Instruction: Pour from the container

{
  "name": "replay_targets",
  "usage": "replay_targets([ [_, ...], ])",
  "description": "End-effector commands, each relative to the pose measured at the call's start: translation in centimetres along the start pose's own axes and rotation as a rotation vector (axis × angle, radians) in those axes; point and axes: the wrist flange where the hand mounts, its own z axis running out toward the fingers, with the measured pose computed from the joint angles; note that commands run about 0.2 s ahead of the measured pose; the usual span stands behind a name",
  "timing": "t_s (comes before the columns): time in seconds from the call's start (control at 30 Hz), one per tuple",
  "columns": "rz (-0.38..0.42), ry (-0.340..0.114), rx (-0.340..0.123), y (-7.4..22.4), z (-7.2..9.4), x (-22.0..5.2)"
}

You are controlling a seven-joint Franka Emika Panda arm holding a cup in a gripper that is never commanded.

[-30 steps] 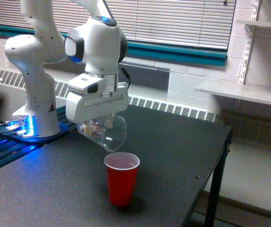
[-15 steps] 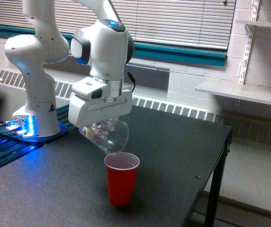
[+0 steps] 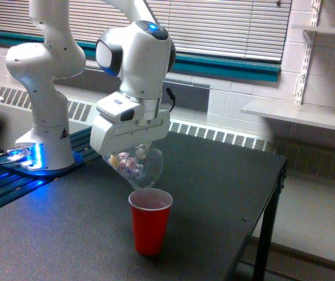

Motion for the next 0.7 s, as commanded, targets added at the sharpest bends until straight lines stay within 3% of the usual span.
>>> replay_targets([
  [0.03, 0.001, -0.015, -0.029, -0.89, -0.33, -0.62],
  [0.7, 0.016, -0.045, -0.053, -1.2, -0.42, -1.17],
])
